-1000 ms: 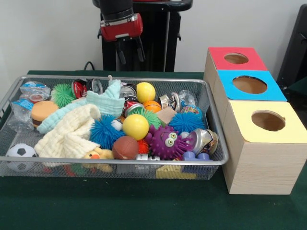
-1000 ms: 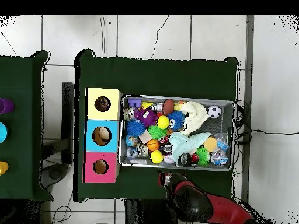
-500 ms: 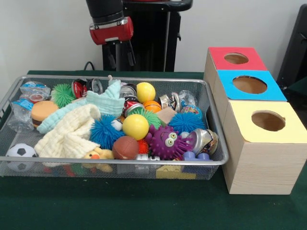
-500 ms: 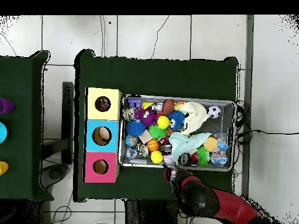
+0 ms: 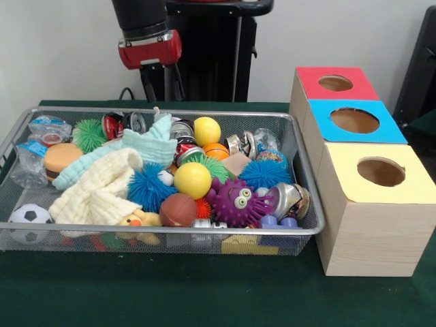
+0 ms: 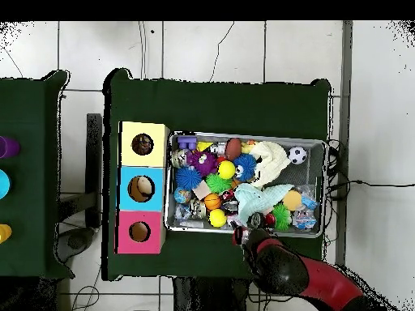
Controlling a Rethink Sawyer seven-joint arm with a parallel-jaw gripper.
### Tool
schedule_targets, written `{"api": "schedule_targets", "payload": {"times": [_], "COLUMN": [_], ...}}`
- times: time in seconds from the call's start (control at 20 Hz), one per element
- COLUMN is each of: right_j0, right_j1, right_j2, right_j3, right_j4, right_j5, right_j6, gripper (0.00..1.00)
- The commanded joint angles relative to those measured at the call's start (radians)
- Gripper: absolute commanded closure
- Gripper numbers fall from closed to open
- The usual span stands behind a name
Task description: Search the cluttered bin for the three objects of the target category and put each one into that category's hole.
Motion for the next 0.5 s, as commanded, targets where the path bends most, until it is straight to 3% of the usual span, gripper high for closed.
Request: {"api": "schedule_targets", "payload": {"times": [0.05,0.5], "right_j0": [0.019,0.050], "right_j1": [0.075,0.152], "right_j2": [0.027,-0.024], "right_j3": [-0.161,-0.207], "right_j4": [-0.012,-0.009], "right_j5": [0.006,-0.040], "right_j6": [0.078,0.110], "gripper": [0.00,0.00]}}
